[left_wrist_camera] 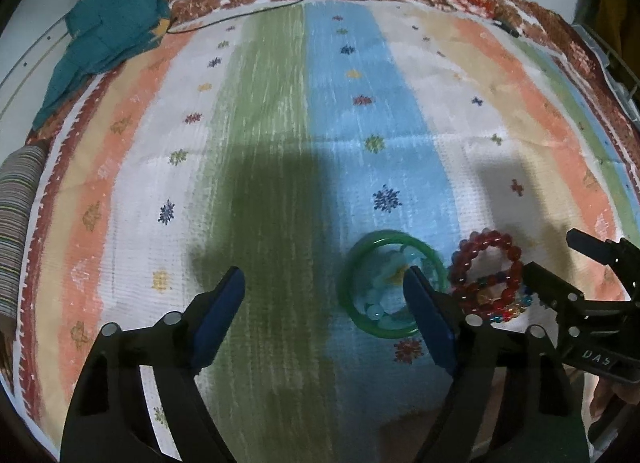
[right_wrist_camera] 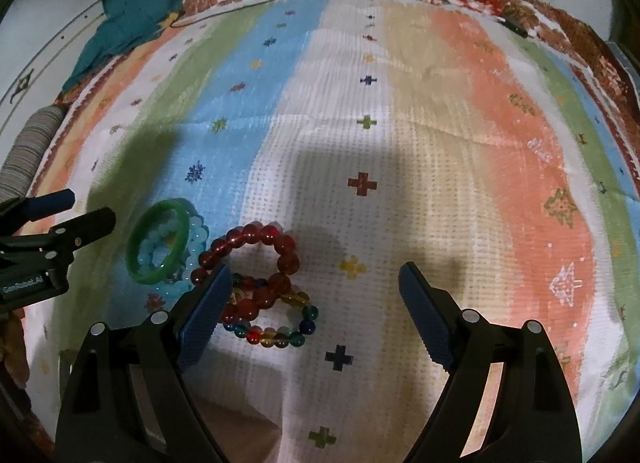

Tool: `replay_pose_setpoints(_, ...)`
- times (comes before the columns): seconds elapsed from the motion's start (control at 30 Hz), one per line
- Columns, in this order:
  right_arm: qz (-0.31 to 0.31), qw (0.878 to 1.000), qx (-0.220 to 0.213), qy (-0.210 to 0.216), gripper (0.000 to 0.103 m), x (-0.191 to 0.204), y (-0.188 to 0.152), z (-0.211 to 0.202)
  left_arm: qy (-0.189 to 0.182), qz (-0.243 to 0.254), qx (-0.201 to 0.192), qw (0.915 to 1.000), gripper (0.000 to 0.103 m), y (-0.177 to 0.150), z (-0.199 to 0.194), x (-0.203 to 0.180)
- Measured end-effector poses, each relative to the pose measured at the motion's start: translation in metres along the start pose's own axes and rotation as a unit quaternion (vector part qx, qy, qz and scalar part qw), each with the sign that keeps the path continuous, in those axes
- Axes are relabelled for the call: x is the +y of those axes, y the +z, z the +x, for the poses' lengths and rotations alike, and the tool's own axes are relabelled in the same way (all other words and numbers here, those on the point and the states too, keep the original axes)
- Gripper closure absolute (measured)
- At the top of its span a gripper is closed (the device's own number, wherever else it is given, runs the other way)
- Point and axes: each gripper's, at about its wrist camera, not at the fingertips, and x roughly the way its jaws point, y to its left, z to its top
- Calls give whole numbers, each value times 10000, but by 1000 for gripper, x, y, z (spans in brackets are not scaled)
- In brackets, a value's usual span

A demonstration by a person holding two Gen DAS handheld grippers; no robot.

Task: Organize jewelry
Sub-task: 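Grasp the green bangle with left tool while right tool grasps the red bead bracelet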

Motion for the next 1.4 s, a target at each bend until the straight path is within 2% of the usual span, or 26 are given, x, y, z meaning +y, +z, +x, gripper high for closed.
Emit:
replay_pose_setpoints(0.1, 6, 10000, 75, 28, 18, 0, 1, 8, 31, 27, 85, 10000, 30, 0, 8, 2)
replay_pose_setpoints(0.13, 13, 10000, 83, 29, 22, 0, 1, 9, 40, 32, 103, 9999, 32, 0, 10, 3)
replay_pose_setpoints(0.17, 35, 9999, 120, 37, 33, -1, 1, 12, 55, 45, 135, 9999, 34, -1, 13, 3)
replay_pose_setpoints(0.2, 75, 9998, 159, 47, 39, -2, 2, 15, 61, 68, 177, 9998, 36, -1, 16, 3)
replay_pose_setpoints(0.3, 149, 9995, 268, 125, 43, -5, 1, 22, 94, 153, 257, 9995, 39, -3, 23, 2)
replay_pose_setpoints(0.4, 137, 9995, 267, 128, 44, -5, 1, 25, 328, 161, 355, 9987, 41, -4, 30, 5)
replay_pose_setpoints(0.57, 127, 9995, 251, 174, 55, -2, 2, 27, 177, 236, 465, 9985, 45, -7, 39, 3)
replay_pose_setpoints(0.7, 56, 9996, 228, 145, 72, 1, 4, 31, 120, 302, 484, 9983, 55, -9, 41, -1)
replay_pose_setpoints(0.77, 90, 9994, 224, 233, 79, 1, 4, 32, 162, 375, 484, 9980, 60, -11, 43, -5)
replay_pose_setpoints(0.8, 117, 9992, 232, 317, 85, 0, 5, 32, 188, 394, 488, 9979, 62, -12, 43, -6)
replay_pose_setpoints(0.9, 82, 9992, 228, 321, 87, 2, 4, 32, 156, 393, 498, 9979, 79, -13, 45, -7)
replay_pose_setpoints(0.97, 39, 9993, 205, 320, 87, 2, 3, 31, 171, 411, 502, 9977, 95, -12, 45, -10)
replay_pose_setpoints(1.17, 22, 9998, 20, 191, 89, 2, 3, 20, 193, 470, 503, 9974, 96, -12, 37, -10)
replay_pose_setpoints(1.4, -61, 9999, -126, -33, 89, 4, 0, -1, 29, 349, 193, 9992, 96, -5, 8, -8)
